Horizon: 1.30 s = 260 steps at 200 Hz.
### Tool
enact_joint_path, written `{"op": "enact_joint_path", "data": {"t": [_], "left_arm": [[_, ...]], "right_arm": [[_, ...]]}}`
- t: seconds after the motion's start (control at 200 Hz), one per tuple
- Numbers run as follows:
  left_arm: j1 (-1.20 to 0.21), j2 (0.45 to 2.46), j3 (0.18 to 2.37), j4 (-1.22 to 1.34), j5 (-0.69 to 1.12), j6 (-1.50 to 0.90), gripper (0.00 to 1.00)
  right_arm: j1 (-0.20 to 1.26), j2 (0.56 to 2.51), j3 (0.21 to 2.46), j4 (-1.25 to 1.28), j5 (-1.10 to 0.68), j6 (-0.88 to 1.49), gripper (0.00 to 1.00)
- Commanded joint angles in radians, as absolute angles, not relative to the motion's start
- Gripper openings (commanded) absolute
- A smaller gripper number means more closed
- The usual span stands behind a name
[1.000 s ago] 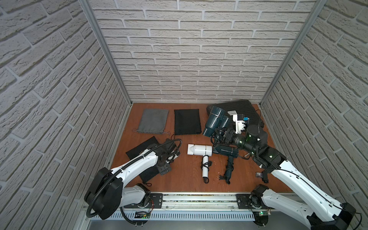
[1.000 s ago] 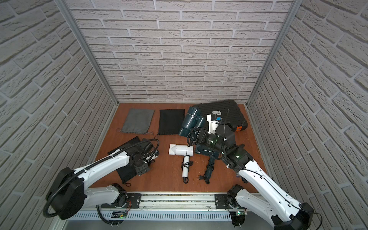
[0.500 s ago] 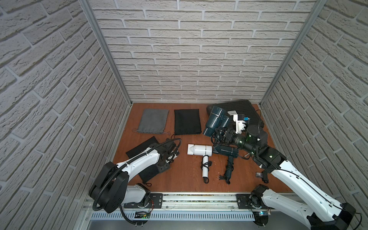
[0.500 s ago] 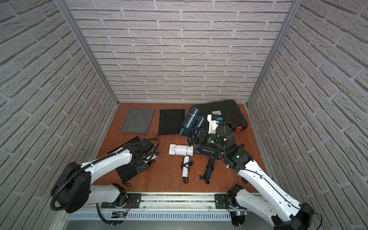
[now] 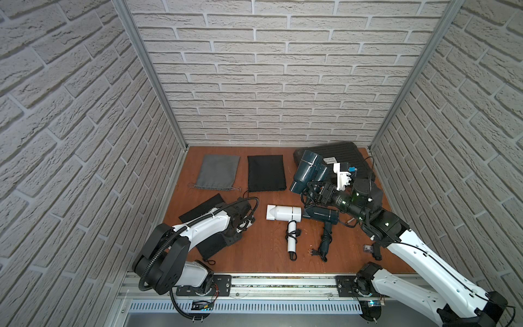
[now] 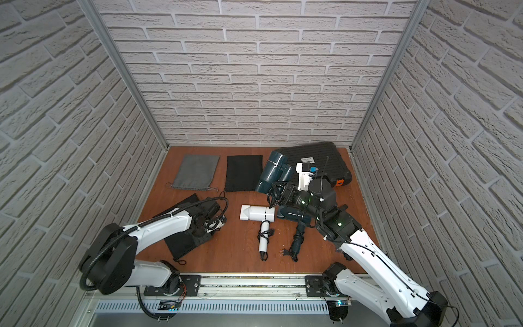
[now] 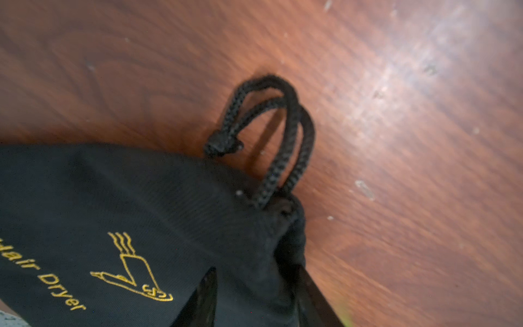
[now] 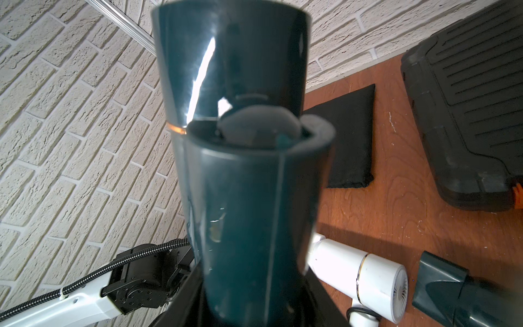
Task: Pack away hair dryers
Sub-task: Open the drawstring bag at the center of the board.
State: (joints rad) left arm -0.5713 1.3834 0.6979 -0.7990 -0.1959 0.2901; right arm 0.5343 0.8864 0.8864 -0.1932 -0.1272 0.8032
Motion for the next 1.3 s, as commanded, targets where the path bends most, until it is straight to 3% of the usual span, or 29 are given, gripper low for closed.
{"op": "enact_joint_path", "data": {"t": [0.0,0.225,0.41,0.745,1.155,1.295], "left_arm": [[-0.567,1.388,0.688,-0.804,-0.186,0.284,0.40],[-0.567,1.389,0.690,-0.814,-0.170,0.284,0.26],[-0.567,1.396,0.693,-0.821,-0.154,0.288,0.00],[-0.554,1.353,0.735,-0.873,-0.138,0.309,0.00],[-0.500,1.301,1.069,-1.104,-0.043,0.342,0.00],[-0.494,1.340,1.189,-1.151,0.028,0.316,0.00]], "right_arm": [[0.525,0.850,0.891,-0.096,-0.115,0.780,0.03],[0.523,0.848,0.897,-0.103,-0.118,0.778,0.03],[0.522,0.838,0.902,-0.113,-0.117,0.775,0.03],[0.518,0.825,0.918,-0.148,-0.115,0.766,0.03],[0.518,0.817,1.029,-0.398,-0.136,0.688,0.03],[0.521,0.861,1.087,-0.476,-0.218,0.662,0.03]]}}
